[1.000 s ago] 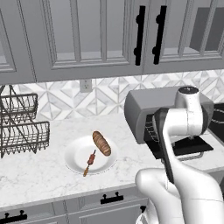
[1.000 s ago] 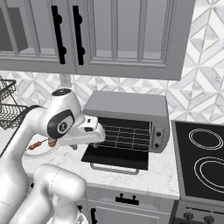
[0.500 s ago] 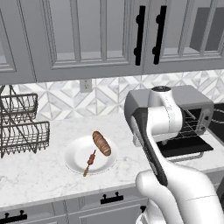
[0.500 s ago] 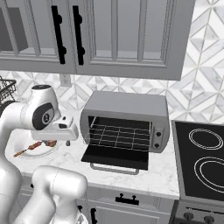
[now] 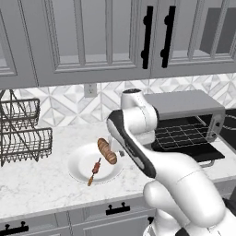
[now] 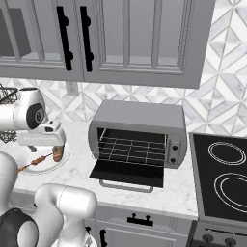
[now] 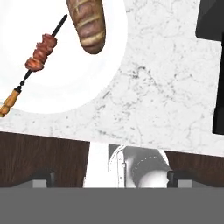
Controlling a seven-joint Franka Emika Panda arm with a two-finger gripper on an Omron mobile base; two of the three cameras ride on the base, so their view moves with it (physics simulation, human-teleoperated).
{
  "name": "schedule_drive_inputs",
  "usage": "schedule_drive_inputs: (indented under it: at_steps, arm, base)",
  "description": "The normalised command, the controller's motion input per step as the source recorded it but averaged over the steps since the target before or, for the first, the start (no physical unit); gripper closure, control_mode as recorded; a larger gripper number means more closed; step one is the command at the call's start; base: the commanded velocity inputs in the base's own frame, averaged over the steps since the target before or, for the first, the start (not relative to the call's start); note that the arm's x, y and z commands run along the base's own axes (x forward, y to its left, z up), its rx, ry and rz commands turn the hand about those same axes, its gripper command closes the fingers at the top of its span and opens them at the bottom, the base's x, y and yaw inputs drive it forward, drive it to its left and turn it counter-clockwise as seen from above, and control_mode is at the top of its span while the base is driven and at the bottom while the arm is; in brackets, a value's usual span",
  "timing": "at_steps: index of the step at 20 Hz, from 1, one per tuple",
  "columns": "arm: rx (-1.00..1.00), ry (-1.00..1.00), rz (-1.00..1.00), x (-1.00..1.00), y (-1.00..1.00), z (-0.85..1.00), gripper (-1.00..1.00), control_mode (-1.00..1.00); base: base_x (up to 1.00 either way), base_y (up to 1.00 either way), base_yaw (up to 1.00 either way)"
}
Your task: Pick up the kebab skewer and baguette bread, and place them inside the toaster oven. Close the toaster oven door and start by setting the timer.
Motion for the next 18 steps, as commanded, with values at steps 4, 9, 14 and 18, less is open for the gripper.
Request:
schedule_drive_inputs:
  at_steps: [4, 9, 14, 18]
  arm:
    - [0.0, -0.01, 0.0, 0.54, 0.41, -0.37, -1.0, -1.0]
    - [0.01, -0.09, 0.0, 0.66, 0.1, -0.56, -1.0, -1.0]
    - [0.0, -0.02, 0.0, 0.64, 0.2, -0.43, -1.0, -1.0]
    - [0.0, 0.0, 0.0, 0.58, 0.3, -0.26, -1.0, -1.0]
  base:
    - [0.0, 0.0, 0.0]
    - [0.0, 0.0, 0.0]
    - [0.0, 0.0, 0.0]
    - [0.0, 0.0, 0.0]
